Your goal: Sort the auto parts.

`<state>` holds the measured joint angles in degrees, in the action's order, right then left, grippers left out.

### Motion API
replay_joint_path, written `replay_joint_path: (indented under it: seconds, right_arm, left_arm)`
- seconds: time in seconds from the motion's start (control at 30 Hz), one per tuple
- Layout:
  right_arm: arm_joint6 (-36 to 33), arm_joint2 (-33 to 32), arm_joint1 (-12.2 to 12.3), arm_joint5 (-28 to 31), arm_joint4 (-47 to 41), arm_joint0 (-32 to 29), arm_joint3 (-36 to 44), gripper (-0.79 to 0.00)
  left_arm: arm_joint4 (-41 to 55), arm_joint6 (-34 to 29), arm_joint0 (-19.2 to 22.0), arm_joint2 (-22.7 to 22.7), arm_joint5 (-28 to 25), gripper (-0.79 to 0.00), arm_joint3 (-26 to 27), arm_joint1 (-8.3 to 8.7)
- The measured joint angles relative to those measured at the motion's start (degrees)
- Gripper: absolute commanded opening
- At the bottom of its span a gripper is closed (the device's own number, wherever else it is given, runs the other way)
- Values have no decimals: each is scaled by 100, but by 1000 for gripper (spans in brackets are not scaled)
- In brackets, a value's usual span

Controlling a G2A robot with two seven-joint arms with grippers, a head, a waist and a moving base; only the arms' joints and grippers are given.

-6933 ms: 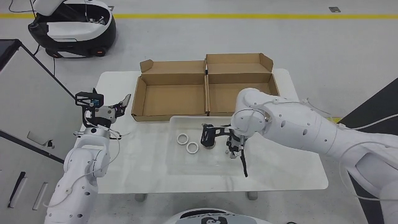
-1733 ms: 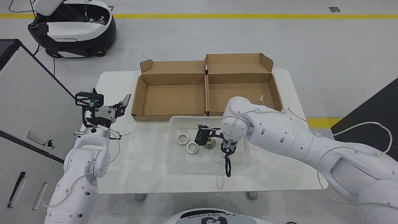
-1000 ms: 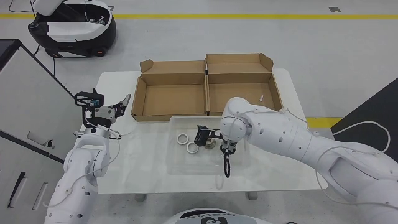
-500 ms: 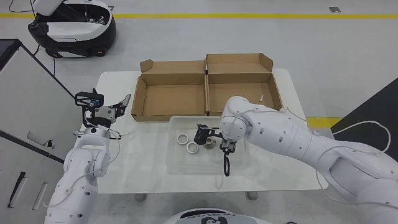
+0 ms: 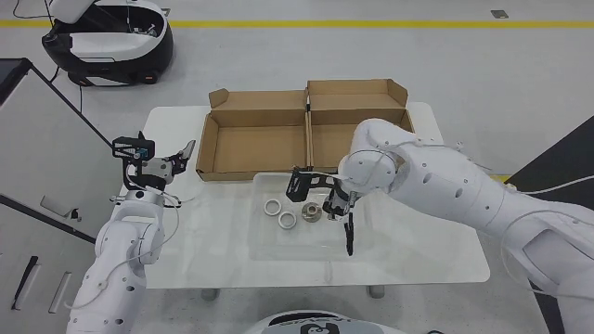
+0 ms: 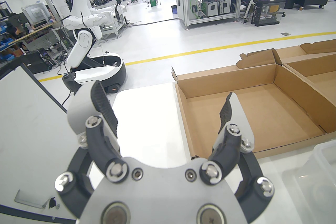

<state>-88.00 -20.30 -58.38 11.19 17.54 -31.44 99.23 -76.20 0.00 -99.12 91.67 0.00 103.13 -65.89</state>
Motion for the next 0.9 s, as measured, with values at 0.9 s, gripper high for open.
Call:
replay_joint_path:
  seconds: [0.9]
  right_arm:
    - [88,-1310,1613,599,-3620,395,810,-785]
  left_arm:
    - [0,0,0,0,0,0,0,0]
